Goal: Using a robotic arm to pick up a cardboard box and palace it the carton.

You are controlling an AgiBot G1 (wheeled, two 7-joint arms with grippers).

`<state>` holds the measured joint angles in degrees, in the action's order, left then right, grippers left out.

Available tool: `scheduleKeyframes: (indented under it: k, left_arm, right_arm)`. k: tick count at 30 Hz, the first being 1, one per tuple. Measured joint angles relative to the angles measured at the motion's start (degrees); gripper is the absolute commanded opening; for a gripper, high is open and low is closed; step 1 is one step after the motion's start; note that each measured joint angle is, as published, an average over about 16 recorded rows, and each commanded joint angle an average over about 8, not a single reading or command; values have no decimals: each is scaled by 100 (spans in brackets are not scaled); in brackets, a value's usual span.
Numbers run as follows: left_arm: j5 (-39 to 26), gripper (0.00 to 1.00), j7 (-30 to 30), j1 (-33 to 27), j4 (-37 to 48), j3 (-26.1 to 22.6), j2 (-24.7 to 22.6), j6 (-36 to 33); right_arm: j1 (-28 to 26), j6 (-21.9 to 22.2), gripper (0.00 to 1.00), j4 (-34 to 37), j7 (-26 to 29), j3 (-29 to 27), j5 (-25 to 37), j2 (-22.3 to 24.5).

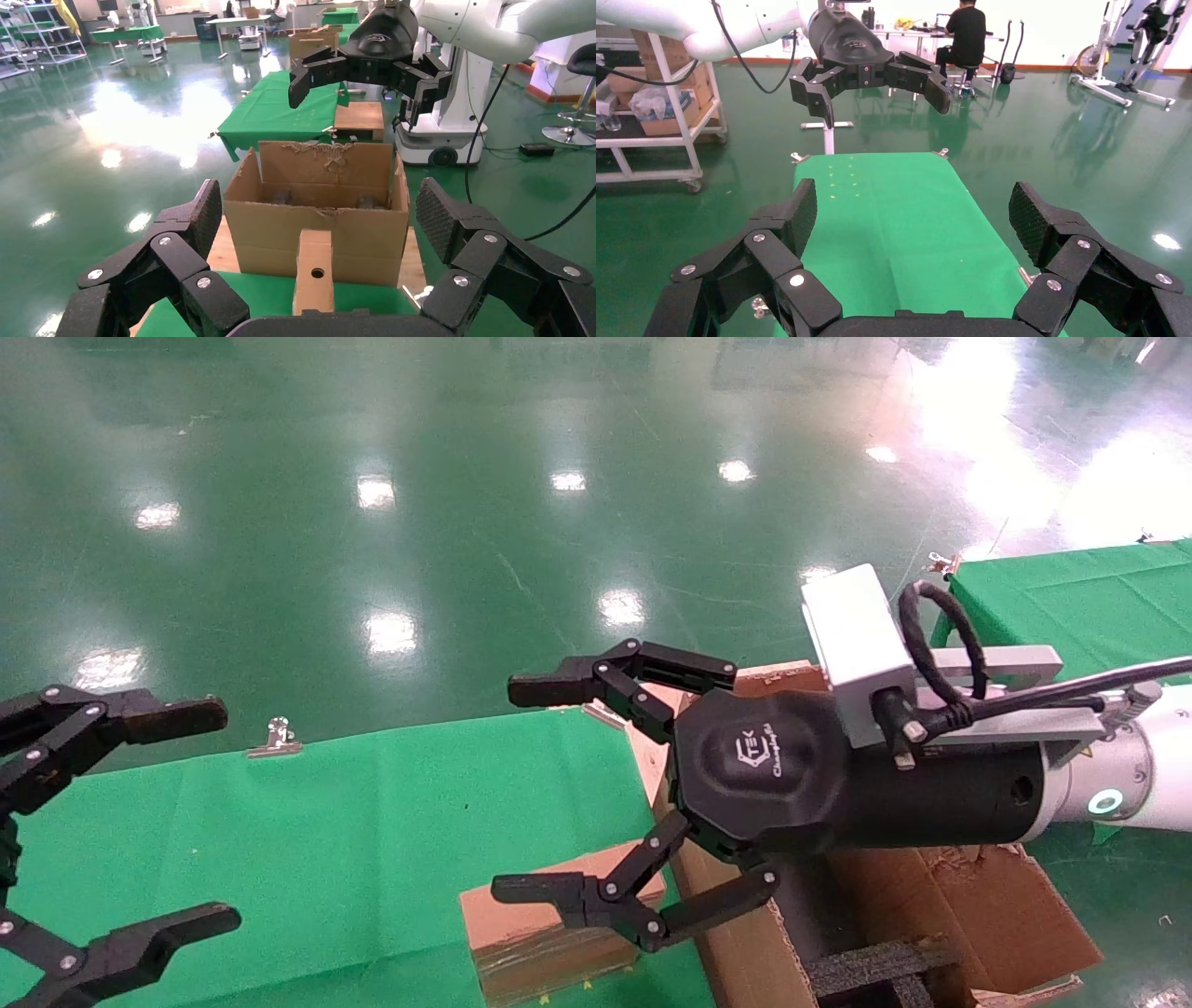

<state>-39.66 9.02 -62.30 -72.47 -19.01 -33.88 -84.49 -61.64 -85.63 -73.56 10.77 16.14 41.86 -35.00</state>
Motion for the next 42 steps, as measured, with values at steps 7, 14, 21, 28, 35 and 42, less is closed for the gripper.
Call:
scheduleKeyframes:
  k: [7,14,21,28,35,42]
  left_arm:
    - [0,100,0,0,0,0,0,0]
    - [0,79,0,0,0,0,0,0]
    - [0,0,0,0,0,0,0,0]
    - [0,0,0,0,1,0,0,0]
    - [0,0,-1,-1,1,-1,0,0]
    - [1,0,-1,-1,2,-2,0,0]
  right_arm:
    - [0,0,100,0,0,0,0,0]
    - [0,0,100,0,0,0,0,0]
    - [1,0,100,1,1,0,2,1]
    - [-93,-36,100,10,17,75,161,-6]
    - [-508,-177,100,74,59,412,852,-107]
    - [-1140,-355,100,229,40,1035,1952,-371]
